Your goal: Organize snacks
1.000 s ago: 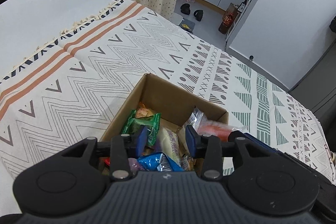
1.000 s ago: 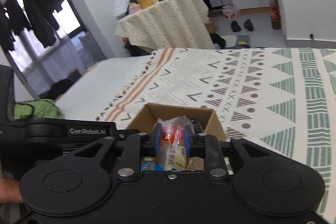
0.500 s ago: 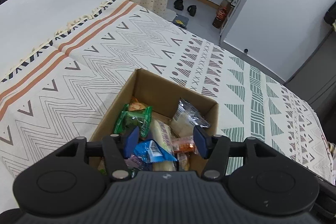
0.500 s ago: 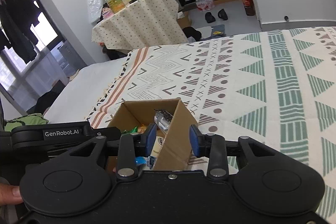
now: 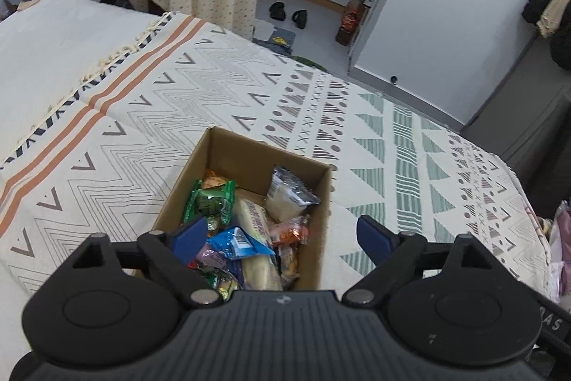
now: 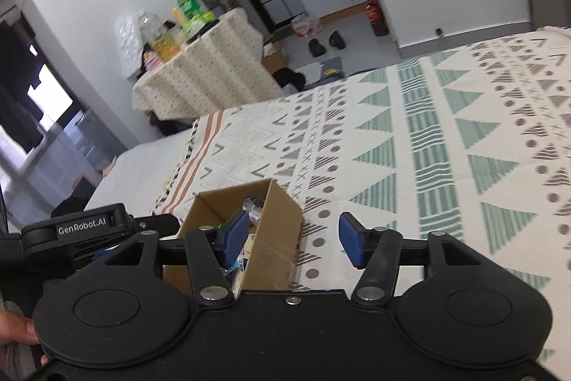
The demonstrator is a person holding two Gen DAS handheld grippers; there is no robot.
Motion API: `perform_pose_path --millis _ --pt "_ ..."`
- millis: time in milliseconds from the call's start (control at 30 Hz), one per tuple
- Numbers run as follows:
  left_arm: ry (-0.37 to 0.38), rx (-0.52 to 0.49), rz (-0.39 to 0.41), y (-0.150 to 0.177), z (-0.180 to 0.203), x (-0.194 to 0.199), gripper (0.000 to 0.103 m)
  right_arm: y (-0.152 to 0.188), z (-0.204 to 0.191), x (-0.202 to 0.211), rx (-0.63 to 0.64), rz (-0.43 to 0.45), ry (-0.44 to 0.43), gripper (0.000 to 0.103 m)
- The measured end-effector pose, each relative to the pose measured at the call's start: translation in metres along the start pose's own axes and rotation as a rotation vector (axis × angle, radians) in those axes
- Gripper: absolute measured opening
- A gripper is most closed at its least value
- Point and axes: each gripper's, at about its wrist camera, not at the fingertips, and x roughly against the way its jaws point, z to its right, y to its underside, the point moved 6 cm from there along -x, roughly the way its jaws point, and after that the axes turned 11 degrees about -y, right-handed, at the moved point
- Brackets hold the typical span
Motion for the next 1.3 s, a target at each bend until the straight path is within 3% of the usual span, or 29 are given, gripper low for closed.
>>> perform_pose_path --millis 100,533,667,1300 --pt "0.016 -0.022 0.003 0.002 0.004 0.011 0.095 -0.003 -0.001 0.019 -0.007 0.032 0.017 0.067" --pt "0.046 -0.078 0.016 0.011 -0.001 0.057 0.102 -0.004 -0.028 0.074 0.002 0.113 0.041 0.089" --pt "0.065 -0.097 0.034 0.013 -0.004 0.073 0.103 -0.001 -0.035 0.088 0.007 0.138 0.055 0.103" --pt "0.145 -0.210 0.117 0.043 -0.008 0.135 0.103 0.024 -0.063 0.146 0.068 0.178 0.132 0.103"
